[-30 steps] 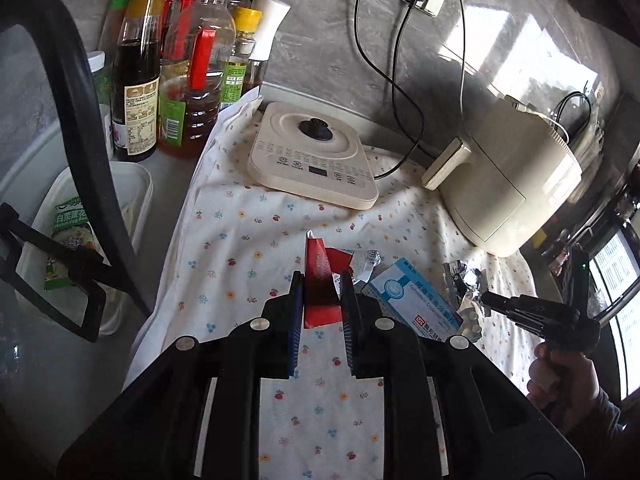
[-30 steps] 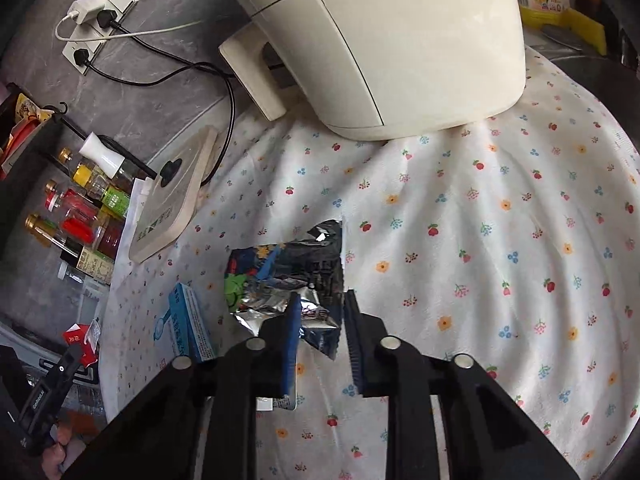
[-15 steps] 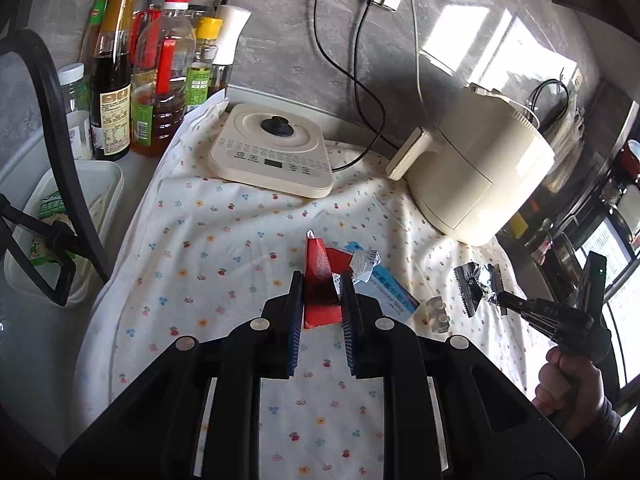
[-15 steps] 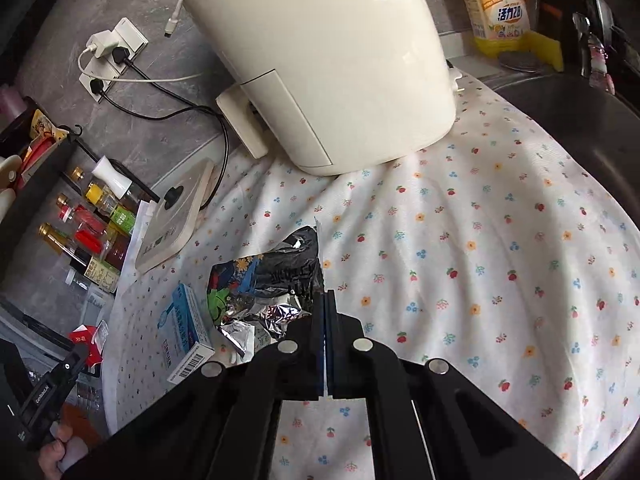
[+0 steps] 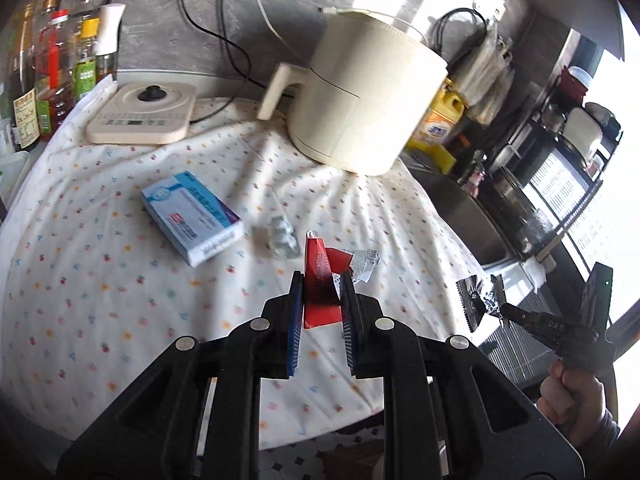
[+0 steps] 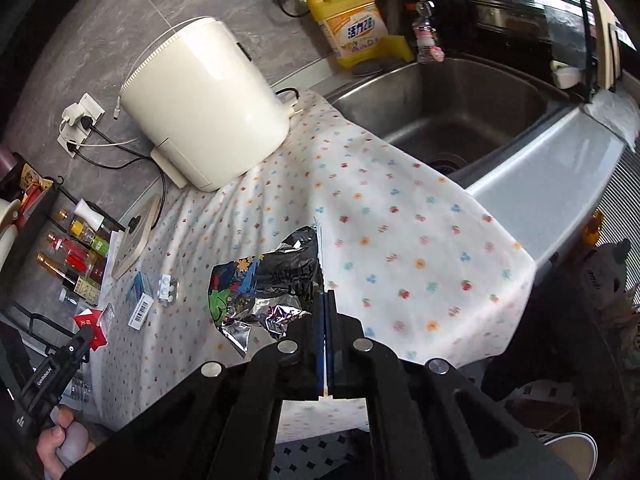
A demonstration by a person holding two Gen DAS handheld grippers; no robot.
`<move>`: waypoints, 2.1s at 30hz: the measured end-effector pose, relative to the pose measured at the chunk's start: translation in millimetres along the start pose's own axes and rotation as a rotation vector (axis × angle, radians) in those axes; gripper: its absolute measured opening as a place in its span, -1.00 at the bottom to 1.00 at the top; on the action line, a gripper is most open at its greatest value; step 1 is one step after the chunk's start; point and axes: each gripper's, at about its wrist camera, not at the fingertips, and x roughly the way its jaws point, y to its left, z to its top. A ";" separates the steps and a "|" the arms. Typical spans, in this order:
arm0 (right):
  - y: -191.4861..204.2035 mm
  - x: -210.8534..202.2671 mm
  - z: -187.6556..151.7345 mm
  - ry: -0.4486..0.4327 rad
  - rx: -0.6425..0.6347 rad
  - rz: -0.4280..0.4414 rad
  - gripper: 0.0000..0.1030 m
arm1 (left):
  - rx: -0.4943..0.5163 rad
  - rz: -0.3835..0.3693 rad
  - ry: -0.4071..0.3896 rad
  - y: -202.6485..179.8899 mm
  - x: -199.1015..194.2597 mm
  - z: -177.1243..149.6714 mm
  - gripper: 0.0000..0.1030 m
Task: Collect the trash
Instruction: 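Carry the red wrapper and foil snack bag with both grippers over the bin, then open both grippers over the bin to drop the wrapper and foil bag, then move both tools back toward the counter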
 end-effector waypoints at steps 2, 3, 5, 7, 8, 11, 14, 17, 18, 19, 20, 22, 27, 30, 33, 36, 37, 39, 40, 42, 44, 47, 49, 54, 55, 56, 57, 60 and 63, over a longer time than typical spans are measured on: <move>-29.0 -20.7 -10.7 -0.007 0.035 -0.030 -0.97 | 0.041 -0.034 0.023 -27.0 3.9 -11.7 -0.65; -41.8 -30.2 -16.5 -0.013 0.050 -0.045 -0.97 | 0.061 -0.049 0.034 -39.5 5.9 -17.4 -0.65; -67.9 -49.2 -27.3 -0.023 0.086 -0.067 -0.97 | 0.091 -0.076 0.057 -63.5 11.0 -29.1 -0.65; -91.0 -67.5 -37.9 -0.033 0.113 -0.089 -0.97 | 0.110 -0.102 0.082 -86.2 16.0 -41.1 -0.65; -102.0 -76.4 -43.2 -0.038 0.127 -0.100 -0.97 | 0.122 -0.115 0.094 -97.5 18.2 -47.7 -0.65; -136.6 -100.4 -61.1 -0.049 0.173 -0.133 -0.97 | 0.164 -0.151 0.135 -129.9 24.5 -69.6 -0.65; -169.1 -120.1 -83.1 -0.049 0.217 -0.162 -0.97 | 0.203 -0.184 0.179 -159.7 30.9 -94.0 -0.65; -199.9 -135.0 -110.0 -0.032 0.261 -0.187 -0.97 | 0.239 -0.210 0.225 -185.5 37.7 -119.4 -0.65; -209.4 -139.2 -119.5 -0.024 0.276 -0.195 -0.96 | 0.248 -0.217 0.241 -193.3 40.7 -127.1 -0.65; -217.5 -142.1 -128.1 -0.016 0.290 -0.204 -0.96 | 0.258 -0.224 0.257 -200.5 43.2 -135.1 -0.65; -225.8 -145.1 -137.2 -0.007 0.305 -0.215 -0.96 | 0.266 -0.230 0.272 -206.9 45.4 -143.1 -0.65; -240.3 -150.7 -155.3 0.009 0.331 -0.237 -0.96 | 0.284 -0.238 0.302 -218.7 49.4 -159.5 -0.65; -270.9 -156.5 -198.5 0.057 0.393 -0.258 -0.96 | 0.323 -0.249 0.375 -240.3 56.7 -198.7 -0.65; -286.7 -154.6 -221.8 0.101 0.427 -0.278 -0.89 | 0.352 -0.253 0.417 -250.7 58.9 -219.7 -0.65; -296.5 -149.4 -240.7 0.154 0.444 -0.279 -0.80 | 0.384 -0.261 0.454 -261.4 61.0 -237.3 -0.65; -303.4 -160.9 -254.1 0.126 0.459 -0.310 0.21 | 0.410 -0.264 0.491 -270.3 65.6 -252.9 -0.65; -304.5 -164.5 -256.0 0.124 0.450 -0.316 0.16 | 0.414 -0.266 0.504 -273.4 67.6 -257.5 -0.65; -309.7 -172.4 -260.0 0.120 0.450 -0.323 0.05 | 0.428 -0.273 0.524 -280.0 70.5 -265.8 -0.65; -313.9 -177.6 -261.5 0.113 0.461 -0.330 0.04 | 0.436 -0.277 0.535 -283.0 70.9 -270.6 -0.65; -323.1 -189.6 -266.9 0.096 0.488 -0.343 0.04 | 0.454 -0.287 0.562 -291.7 73.9 -280.3 -0.65; -331.0 -201.5 -273.8 0.082 0.514 -0.358 0.04 | 0.478 -0.299 0.585 -302.3 77.0 -288.3 -0.65; -341.3 -218.9 -281.6 0.061 0.539 -0.384 0.04 | 0.506 -0.328 0.607 -321.4 80.2 -299.0 -0.64; -346.8 -229.1 -285.9 0.046 0.554 -0.398 0.04 | 0.529 -0.354 0.621 -334.9 81.6 -306.1 -0.64; -360.3 -252.5 -296.5 0.009 0.594 -0.425 0.05 | 0.585 -0.418 0.664 -370.7 83.4 -326.3 -0.61; -362.8 -256.2 -298.4 0.004 0.600 -0.428 0.05 | 0.598 -0.425 0.667 -377.9 83.1 -330.6 -0.58; -364.4 -259.6 -300.0 -0.001 0.605 -0.431 0.05 | 0.606 -0.434 0.673 -383.4 82.8 -334.1 -0.56; -366.5 -262.8 -301.3 -0.005 0.611 -0.434 0.06 | 0.609 -0.448 0.684 -387.9 82.6 -337.1 -0.46; -369.9 -269.2 -303.4 -0.023 0.621 -0.438 0.17 | 0.583 -0.487 0.680 -393.0 78.3 -334.6 -0.01; -370.0 -267.7 -301.0 -0.024 0.614 -0.427 0.18 | 0.572 -0.492 0.649 -392.5 70.8 -323.5 0.17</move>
